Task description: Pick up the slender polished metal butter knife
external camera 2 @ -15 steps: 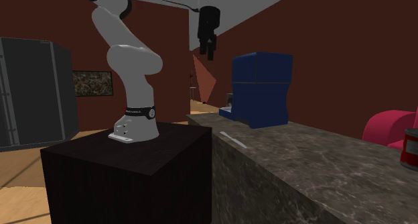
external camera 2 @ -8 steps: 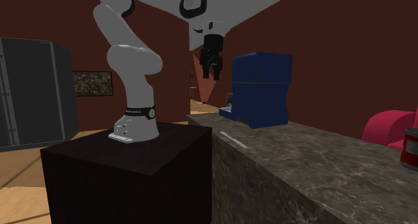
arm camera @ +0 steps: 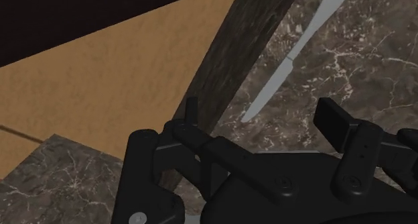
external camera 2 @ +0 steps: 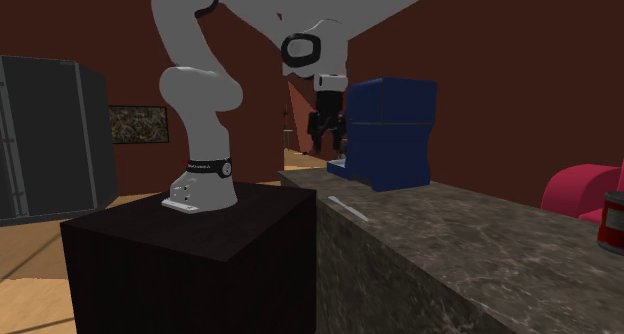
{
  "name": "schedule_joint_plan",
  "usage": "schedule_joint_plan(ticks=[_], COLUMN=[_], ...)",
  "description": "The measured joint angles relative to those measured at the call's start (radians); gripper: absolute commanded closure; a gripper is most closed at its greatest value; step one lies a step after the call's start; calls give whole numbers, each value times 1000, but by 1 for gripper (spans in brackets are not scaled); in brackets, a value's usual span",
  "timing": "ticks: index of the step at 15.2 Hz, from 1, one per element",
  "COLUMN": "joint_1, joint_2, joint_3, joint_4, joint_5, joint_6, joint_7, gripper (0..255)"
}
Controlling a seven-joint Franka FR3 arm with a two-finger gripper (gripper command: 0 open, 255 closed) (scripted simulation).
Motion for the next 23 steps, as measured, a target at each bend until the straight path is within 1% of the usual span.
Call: schedule_joint_plan(ticks=[3,4,6,7,8,9,10,11,12,16,19,20,21,23], joint_1=[-22,-30,-55,-62,-78,-92,-96,-85,-74,-27,21,29,35,39], joint_2=[141,177,274,322,377,446,505,569,598,671,734,744,749,753], joint_3=[63,81,121,143,155,161,153,131,114,50,-17,-29,-34,-38], joint_4=[3,11,29,33,48,72,99,120,128,142,162,163,166,168], joint_5=[1,-4,-40,-66,-110,-176,-249,-329,-368,-472,-553,-566,-571,-575], joint_6=[147,178,262,306,346,387,417,454,473,528,570,578,580,582], joint_7=[123,167,272,336,403,484,569,659,706,805,866,874,879,884], gripper=[0,0,0,0,0,0,0,0,0,0,0,0,255,255])
